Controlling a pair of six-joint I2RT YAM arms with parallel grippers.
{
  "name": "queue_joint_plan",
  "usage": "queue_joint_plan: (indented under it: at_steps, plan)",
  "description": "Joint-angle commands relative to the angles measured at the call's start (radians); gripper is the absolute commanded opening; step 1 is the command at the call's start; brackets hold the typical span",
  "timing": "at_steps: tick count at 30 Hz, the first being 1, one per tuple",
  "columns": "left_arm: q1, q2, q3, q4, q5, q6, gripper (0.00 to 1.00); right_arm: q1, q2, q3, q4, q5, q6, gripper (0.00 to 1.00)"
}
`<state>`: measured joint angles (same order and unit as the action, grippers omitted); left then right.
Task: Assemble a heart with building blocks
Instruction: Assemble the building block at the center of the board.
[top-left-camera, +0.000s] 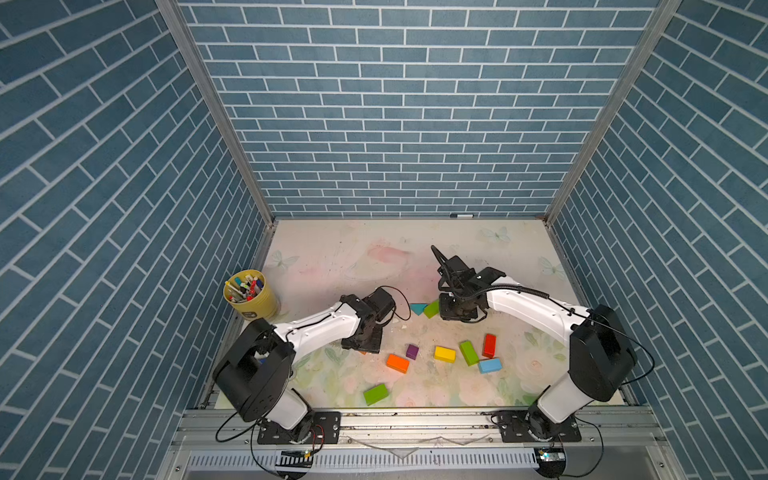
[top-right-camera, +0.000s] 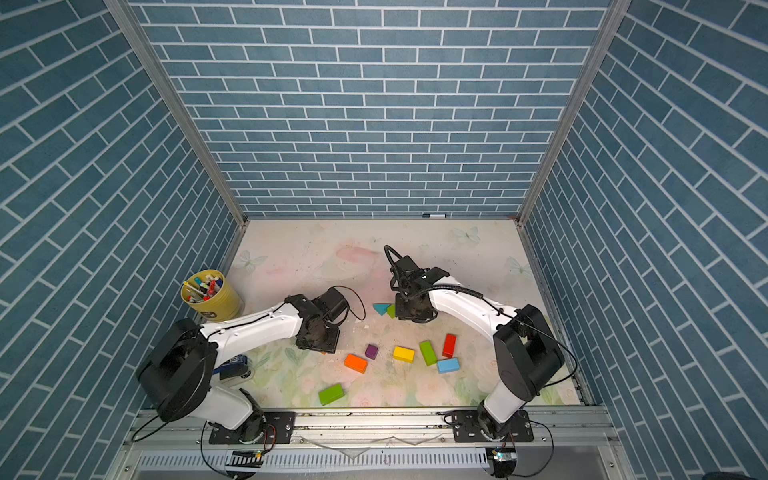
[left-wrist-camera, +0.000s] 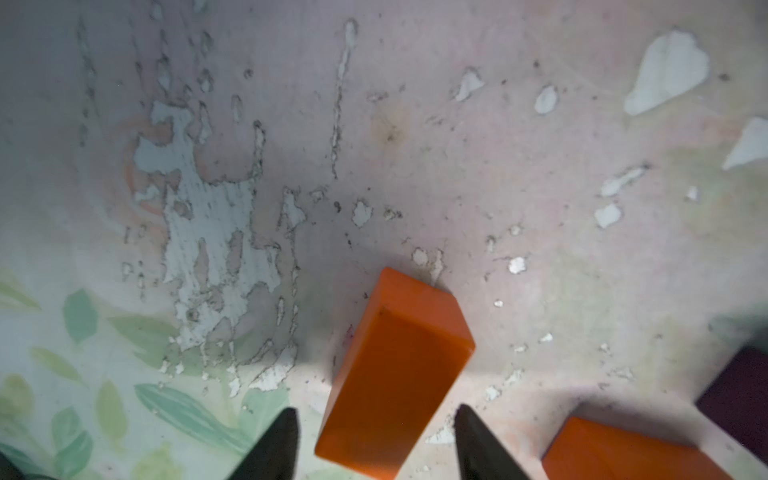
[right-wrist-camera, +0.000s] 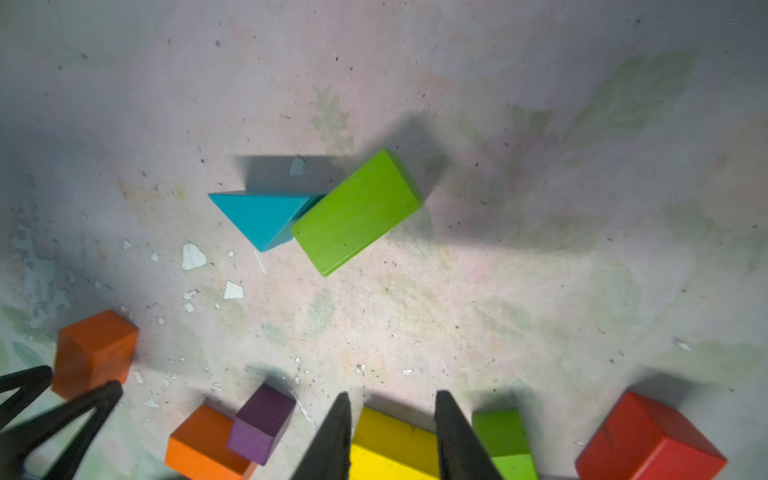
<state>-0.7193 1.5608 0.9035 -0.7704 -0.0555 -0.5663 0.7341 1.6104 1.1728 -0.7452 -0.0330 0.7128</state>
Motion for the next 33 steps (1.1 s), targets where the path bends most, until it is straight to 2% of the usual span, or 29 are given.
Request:
queue_joint_plan:
  at_steps: [1,5,10,11,14,15,19,23,25,29,33]
  plan:
    - [0.004,0.054,0.085,0.028,0.014,0.004,0.39,0.004,-0.045,-0.018,-0.04,0.033,0.036,0.28]
    - [0.004,0.14,0.206,0.056,0.052,-0.016,0.21,0.0,-0.068,-0.024,-0.057,0.055,0.037,0.25]
    - [0.005,0.194,0.29,0.104,0.103,-0.099,0.2,-0.008,-0.094,-0.044,-0.062,0.067,0.04,0.25]
    - [0.004,0.203,0.294,0.123,0.122,-0.116,0.23,-0.009,-0.097,-0.048,-0.063,0.068,0.042,0.25]
    - [0.004,0.228,0.299,0.169,0.181,-0.16,0.51,-0.013,-0.101,-0.058,-0.06,0.067,0.041,0.25]
    - [0.004,0.229,0.296,0.174,0.19,-0.171,0.53,-0.014,-0.101,-0.059,-0.06,0.067,0.04,0.26]
    - [0.004,0.201,0.257,0.18,0.176,-0.203,0.55,-0.015,-0.11,-0.066,-0.058,0.065,0.039,0.27]
    - [0.006,0.139,0.217,0.171,0.171,-0.229,0.51,-0.016,-0.122,-0.077,-0.061,0.066,0.036,0.29]
    - [0.005,0.109,0.192,0.174,0.176,-0.234,0.53,-0.016,-0.13,-0.085,-0.062,0.067,0.036,0.29]
    - [0.002,0.104,0.191,0.182,0.232,-0.15,0.61,-0.018,-0.149,-0.102,-0.064,0.067,0.036,0.31]
    - [-0.016,0.154,0.28,0.097,0.199,-0.025,0.67,-0.021,-0.153,-0.106,-0.066,0.067,0.036,0.32]
